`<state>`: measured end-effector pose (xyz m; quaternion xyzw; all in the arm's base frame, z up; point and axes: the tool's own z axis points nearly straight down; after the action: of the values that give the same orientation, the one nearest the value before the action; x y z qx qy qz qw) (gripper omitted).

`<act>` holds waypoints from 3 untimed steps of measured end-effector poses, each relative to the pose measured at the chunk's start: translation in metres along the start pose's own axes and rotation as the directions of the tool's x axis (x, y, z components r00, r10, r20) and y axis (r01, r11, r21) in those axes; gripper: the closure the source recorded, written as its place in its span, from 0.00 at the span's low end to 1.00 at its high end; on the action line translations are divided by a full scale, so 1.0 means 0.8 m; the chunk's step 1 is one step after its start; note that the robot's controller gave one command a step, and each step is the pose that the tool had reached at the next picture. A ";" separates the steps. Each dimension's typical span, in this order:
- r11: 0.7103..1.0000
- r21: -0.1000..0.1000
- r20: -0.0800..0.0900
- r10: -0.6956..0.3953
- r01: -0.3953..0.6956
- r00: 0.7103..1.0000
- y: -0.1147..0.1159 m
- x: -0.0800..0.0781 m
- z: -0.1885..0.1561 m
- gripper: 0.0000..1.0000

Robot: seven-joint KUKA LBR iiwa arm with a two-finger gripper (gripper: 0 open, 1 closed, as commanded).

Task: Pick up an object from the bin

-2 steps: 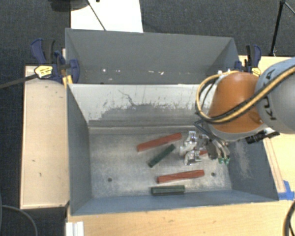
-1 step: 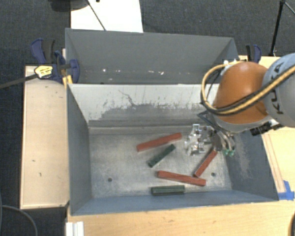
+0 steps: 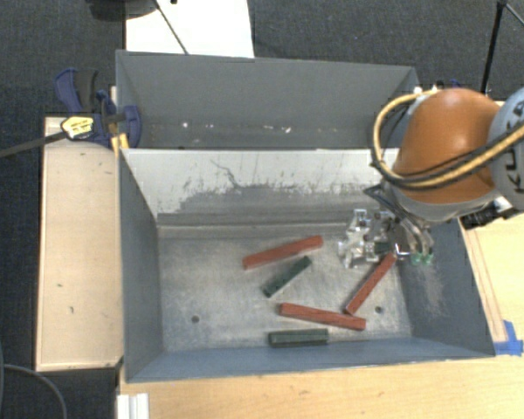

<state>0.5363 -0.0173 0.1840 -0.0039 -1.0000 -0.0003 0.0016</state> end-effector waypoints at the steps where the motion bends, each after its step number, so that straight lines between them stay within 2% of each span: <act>1: 0.982 -0.001 0.000 -0.189 0.189 0.982 0.032 -0.014 0.085 0.00; 2: 0.982 0.001 0.006 -0.187 0.187 0.982 0.031 -0.016 0.081 0.00; 3: 0.923 0.007 0.021 -0.385 0.385 0.923 0.090 -0.068 0.135 1.00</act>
Offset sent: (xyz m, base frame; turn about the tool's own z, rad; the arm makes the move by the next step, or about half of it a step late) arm 0.0000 0.0000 0.0000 0.0000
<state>0.5913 0.0543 0.0760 0.1926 -0.9812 0.0008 -0.0095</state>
